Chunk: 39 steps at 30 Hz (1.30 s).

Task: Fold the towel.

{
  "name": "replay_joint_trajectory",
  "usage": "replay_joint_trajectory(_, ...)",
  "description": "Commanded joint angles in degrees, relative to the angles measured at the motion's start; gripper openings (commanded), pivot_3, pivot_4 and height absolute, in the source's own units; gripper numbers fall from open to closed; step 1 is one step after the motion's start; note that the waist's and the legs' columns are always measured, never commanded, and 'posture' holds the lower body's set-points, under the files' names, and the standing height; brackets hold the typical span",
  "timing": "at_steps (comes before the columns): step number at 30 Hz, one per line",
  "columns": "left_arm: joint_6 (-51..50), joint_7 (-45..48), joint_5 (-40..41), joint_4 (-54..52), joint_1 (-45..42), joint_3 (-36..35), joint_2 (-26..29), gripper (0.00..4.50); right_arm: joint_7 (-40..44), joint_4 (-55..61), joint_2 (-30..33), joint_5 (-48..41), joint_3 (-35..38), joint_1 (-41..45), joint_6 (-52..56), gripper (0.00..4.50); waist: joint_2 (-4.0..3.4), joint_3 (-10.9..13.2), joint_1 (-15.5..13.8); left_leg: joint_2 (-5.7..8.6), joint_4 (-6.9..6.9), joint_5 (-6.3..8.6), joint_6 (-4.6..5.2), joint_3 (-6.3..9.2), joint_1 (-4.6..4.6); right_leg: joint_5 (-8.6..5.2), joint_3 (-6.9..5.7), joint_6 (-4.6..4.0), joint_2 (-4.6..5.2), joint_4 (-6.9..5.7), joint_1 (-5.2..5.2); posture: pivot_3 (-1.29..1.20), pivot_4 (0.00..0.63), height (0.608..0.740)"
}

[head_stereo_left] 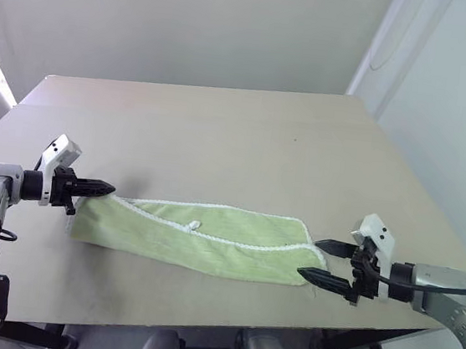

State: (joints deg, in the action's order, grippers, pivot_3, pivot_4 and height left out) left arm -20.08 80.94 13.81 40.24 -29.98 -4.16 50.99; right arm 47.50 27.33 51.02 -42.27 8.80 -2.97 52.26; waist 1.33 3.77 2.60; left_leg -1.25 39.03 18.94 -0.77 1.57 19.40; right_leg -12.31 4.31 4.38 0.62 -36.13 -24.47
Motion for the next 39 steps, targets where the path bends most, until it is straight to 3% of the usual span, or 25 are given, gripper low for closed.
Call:
replay_joint_trajectory(1, -0.85, -0.52, 1.26, -2.22, 0.57, -1.47, 0.26, 0.06, -0.2, -1.63, -0.11, -0.13, -0.62, 2.25, 1.2, 4.5, 0.0, 0.0, -0.09, 0.0, 0.0, 0.0, 0.0, 0.01, 0.01, 0.0, -0.01, 0.0, -0.01, 0.0, 0.0, 0.0, 0.0, 0.712)
replay_joint_trajectory(7, -1.46, -1.41, 2.14, -4.1, 2.0, -1.92, 0.35, 0.06, 0.33, -4.02, 0.04, 0.4, -2.32, 4.18, 2.65, 4.5, 0.02, -0.01, -0.22, 0.01, 0.0, 0.0, 0.0, 0.01, 0.05, 0.0, 0.0, 0.0, 0.02, 0.02, -0.01, 0.0, 0.0, 0.712)
replay_joint_trajectory(10, -1.7, -1.72, 2.45, -4.6, 2.5, -2.01, 0.54, 0.0, 0.59, -4.06, -0.12, 0.47, -2.15, 4.45, 1.94, 3.89, 0.02, -0.01, -0.16, 0.01, 0.0, 0.0, 0.0, 0.01, 0.04, 0.0, -0.01, 0.0, 0.01, 0.02, -0.01, 0.0, 0.0, 0.712)
replay_joint_trajectory(20, -1.92, -2.87, 3.17, -3.9, 1.71, -2.33, 0.01, 0.0, 1.32, -2.15, 0.53, 0.21, -0.74, 3.82, 1.07, 0.13, 0.02, -0.01, -0.12, 0.01, 0.0, 0.0, 0.0, 0.01, 0.04, 0.0, 0.0, 0.0, 0.01, 0.01, -0.01, 0.0, 0.0, 0.712)
replay_joint_trajectory(25, -1.62, -5.9, 4.82, -2.02, -1.7, -4.94, -1.92, 0.0, 1.52, -2.54, 0.09, 0.07, 1.47, 4.24, -0.61, 0.05, 0.03, -0.01, -0.25, 0.01, 0.01, 0.0, 0.0, 0.01, 0.04, 0.0, -0.01, 0.01, 0.01, 0.01, -0.01, 0.0, 0.0, 0.712)
replay_joint_trajectory(30, 3.33, -19.12, 6.4, 7.17, -14.0, -11.25, -7.92, 0.0, -6.19, -11.44, -4.82, 1.54, 4.68, 19.53, -2.71, 0.05, 0.08, 0.01, -0.11, 0.04, 0.17, -0.02, -0.01, 0.02, 0.02, 0.19, 0.0, 0.08, 0.0, 0.0, 0.07, 0.0, 0.0, 0.712)
replay_joint_trajectory(34, 7.07, -22.99, 6.25, 14.08, -22.51, -12.33, -11.04, 0.0, -11.67, -21.01, -8.6, 7.0, 3.82, 30.89, -7.74, 0.05, 0.06, 0.0, -0.07, 0.05, 0.13, -0.03, -0.02, 0.03, -0.02, 0.24, 0.01, 0.04, -0.04, 0.01, 0.09, 0.0, 0.0, 0.712)
replay_joint_trajectory(39, 18.49, -35.29, 3.23, 25.29, -34.84, -12.65, -16.68, 0.0, -17.18, -36.4, -14.11, 14.62, 2.83, 44.94, -17.83, 0.05, 0.04, 0.0, -0.2, 0.1, 0.03, -0.03, -0.01, 0.04, 0.16, 0.43, 0.03, 0.09, 0.0, 0.05, -0.05, 0.0, 0.0, 0.712)
